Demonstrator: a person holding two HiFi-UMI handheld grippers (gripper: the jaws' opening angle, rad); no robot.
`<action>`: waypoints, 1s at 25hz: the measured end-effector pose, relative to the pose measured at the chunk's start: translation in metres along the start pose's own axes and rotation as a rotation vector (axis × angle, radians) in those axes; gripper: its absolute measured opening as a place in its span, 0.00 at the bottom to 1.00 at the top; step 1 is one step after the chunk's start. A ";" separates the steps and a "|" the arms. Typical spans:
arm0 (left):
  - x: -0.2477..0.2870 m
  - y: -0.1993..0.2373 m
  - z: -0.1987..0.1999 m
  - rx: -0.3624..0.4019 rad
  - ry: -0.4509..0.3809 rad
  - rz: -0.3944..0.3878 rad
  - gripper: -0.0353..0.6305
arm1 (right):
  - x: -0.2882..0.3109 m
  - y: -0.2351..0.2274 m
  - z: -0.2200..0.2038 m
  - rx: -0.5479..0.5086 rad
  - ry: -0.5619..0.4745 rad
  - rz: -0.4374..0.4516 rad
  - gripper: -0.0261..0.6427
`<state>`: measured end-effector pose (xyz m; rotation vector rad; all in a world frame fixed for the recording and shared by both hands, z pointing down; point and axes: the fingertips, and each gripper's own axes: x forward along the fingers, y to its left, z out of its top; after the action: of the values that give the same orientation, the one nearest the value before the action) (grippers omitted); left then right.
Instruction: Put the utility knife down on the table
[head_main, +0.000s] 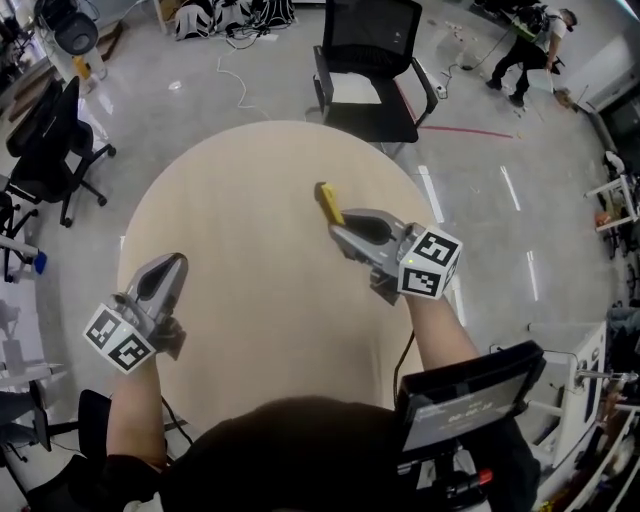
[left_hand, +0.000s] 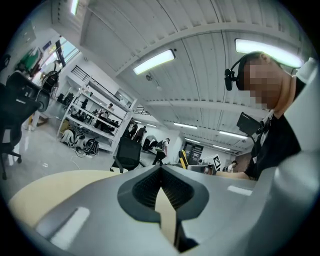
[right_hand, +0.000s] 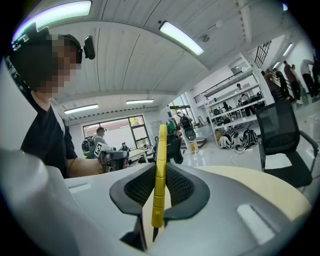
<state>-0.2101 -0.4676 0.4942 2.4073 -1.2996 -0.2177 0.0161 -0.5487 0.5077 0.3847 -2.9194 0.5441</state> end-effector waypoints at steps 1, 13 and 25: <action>0.006 0.008 -0.002 0.003 0.003 0.000 0.05 | 0.007 -0.008 -0.001 -0.003 0.004 0.002 0.15; 0.072 0.116 -0.026 0.020 0.006 0.048 0.05 | 0.084 -0.104 -0.028 -0.056 0.091 0.037 0.15; 0.135 0.198 -0.086 0.028 0.070 0.070 0.05 | 0.159 -0.199 -0.071 -0.162 0.236 0.070 0.15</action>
<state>-0.2597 -0.6533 0.6603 2.3655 -1.3611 -0.0952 -0.0739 -0.7375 0.6694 0.1845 -2.7304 0.3331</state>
